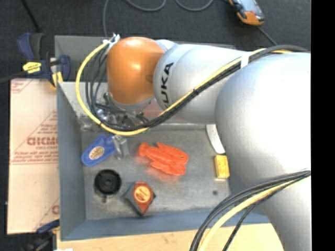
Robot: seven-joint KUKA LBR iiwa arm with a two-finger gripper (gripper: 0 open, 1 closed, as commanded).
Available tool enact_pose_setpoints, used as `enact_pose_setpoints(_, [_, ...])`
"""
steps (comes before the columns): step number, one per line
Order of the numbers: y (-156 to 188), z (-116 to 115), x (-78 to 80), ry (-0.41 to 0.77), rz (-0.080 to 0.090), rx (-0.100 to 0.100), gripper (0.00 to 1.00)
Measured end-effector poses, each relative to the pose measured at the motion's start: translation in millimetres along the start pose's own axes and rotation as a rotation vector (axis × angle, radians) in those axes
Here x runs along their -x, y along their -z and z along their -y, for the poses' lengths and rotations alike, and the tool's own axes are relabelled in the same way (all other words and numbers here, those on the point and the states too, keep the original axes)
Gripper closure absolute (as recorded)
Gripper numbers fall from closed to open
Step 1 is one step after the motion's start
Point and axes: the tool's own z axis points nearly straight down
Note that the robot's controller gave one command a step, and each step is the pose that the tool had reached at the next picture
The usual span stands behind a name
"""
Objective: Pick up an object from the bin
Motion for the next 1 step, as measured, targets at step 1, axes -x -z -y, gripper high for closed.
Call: enact_pose_setpoints(1, [-24.5, 4.6, 1.9, -0.208, 0.002, 0.001, 0.00])
